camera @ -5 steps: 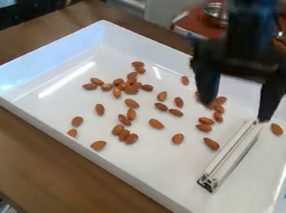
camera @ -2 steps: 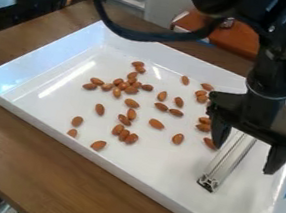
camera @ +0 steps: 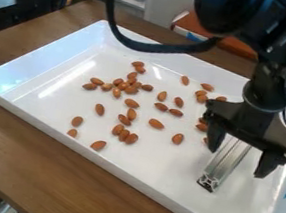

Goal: Sweep into pile

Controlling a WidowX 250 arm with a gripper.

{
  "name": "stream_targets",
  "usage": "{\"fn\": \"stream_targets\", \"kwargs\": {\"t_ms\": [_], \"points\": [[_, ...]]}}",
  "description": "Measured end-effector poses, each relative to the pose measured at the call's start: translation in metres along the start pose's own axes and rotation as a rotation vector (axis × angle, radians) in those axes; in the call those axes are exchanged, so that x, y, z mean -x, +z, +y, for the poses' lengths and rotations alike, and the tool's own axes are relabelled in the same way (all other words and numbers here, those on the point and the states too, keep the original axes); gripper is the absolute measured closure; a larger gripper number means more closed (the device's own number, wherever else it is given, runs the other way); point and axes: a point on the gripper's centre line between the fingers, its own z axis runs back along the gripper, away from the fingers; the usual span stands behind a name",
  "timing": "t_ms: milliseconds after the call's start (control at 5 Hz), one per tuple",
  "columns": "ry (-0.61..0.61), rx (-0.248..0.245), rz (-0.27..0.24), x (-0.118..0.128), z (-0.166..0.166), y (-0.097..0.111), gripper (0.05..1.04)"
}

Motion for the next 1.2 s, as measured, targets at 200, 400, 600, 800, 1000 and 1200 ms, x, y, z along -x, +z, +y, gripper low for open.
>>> {"fn": "stream_targets", "kwargs": {"t_ms": [200,400,600,800,1000,1200], "points": [[0.006,-0.024,0.023,0.004,0.002,-0.008,0.436],[0.006,-0.035,0.025,0.003,0.003,-0.010,0.697],[0.008,-0.026,0.018,-0.006,0.002,-0.013,0.705],[0.046,-0.015,0.035,-0.012,0.015,-0.017,0.705],[0.050,-0.001,0.031,-0.022,0.035,-0.021,0.705],[0.069,0.001,0.035,-0.024,0.058,-0.024,0.705]]}}
